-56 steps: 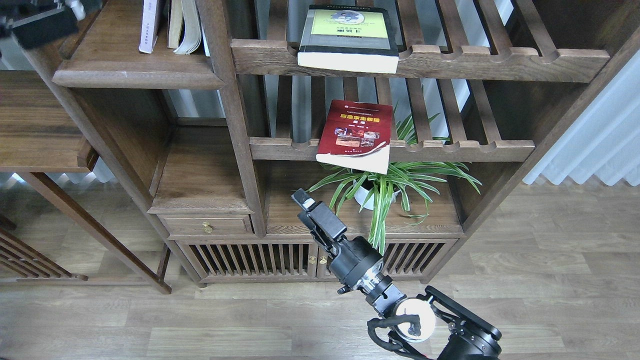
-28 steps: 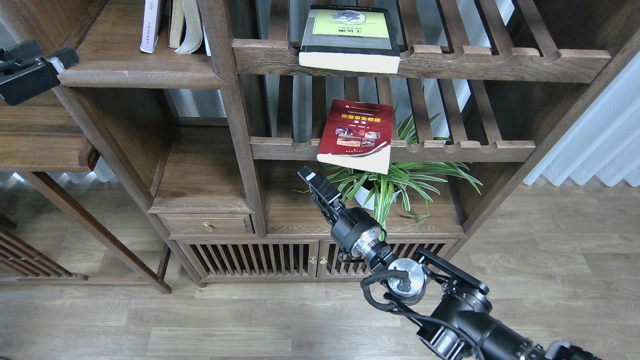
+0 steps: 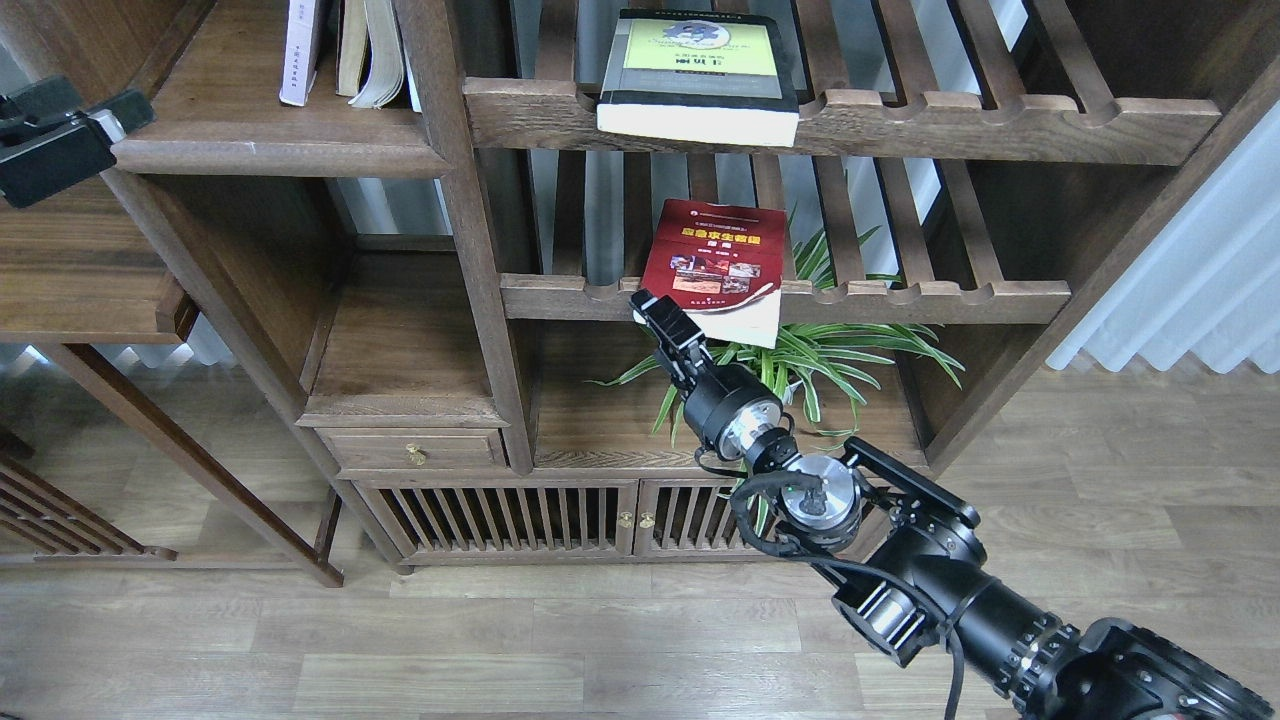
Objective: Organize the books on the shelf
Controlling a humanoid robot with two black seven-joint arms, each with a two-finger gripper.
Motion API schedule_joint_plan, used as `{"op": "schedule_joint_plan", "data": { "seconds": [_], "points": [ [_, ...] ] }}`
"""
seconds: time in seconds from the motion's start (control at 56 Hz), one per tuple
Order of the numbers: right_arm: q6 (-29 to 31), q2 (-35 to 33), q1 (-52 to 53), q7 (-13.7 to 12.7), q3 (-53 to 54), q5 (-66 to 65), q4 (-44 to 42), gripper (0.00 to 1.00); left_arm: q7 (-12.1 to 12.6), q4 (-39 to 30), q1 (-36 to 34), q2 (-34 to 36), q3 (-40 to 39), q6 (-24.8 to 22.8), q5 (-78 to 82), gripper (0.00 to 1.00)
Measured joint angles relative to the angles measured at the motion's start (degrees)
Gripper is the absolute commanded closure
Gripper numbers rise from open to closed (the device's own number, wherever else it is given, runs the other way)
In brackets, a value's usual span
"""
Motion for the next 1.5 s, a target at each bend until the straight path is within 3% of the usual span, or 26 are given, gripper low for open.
{"op": "schedule_joint_plan", "data": {
  "seconds": [0.125,0.232,0.339,0.661,0.946,1.196,1.321,1.411,1.5],
  "points": [
    [-0.22,0.00,0.19,0.02,1.54,1.98,-0.83,0.35,0.00,0.00,0.00,-0.02,-0.01,0.00,0.00,0.00],
    [-0.44,0.00,0.33,0.04,2.22,3.21,-1.33,0.41,0.00,0.00,0.00,-0.02,-0.02,0.00,0.00,0.00],
    [-0.63,0.00,0.34,0.04,2.47,3.53,-1.74,0.66,0.02,0.05,0.00,-0.03,-0.02,0.00,0.00,0.00],
    [-1.53,0.00,0.40,0.05,5.01,3.67,-1.86,0.88,0.02,0.27,0.06,-0.01,-0.79,0.00,0.00,0.00],
    [3.41,-0.01,-1.67,-0.20,5.36,3.79,0.88,0.93,-0.36,0.76,1.05,0.01,-1.07,0.00,-0.68,0.00],
    [8.01,-0.01,-13.68,-1.19,4.97,3.42,18.95,0.93,-0.56,0.77,7.50,-4.33,-2.29,0.00,-11.56,0.00],
    [14.90,0.00,-20.51,-3.66,4.62,1.78,24.31,0.95,-0.56,0.77,12.46,-9.04,-2.27,0.00,-17.35,0.00],
    [21.76,-0.06,-24.06,-6.63,4.29,-0.71,25.07,0.95,-0.47,0.73,15.86,-13.02,-1.93,0.00,-22.68,0.00],
    [24.43,-0.48,-27.29,-9.80,3.47,-2.19,25.17,0.95,-0.33,0.24,19.63,-15.53,-1.06,0.00,-28.34,0.00]
  ]
}}
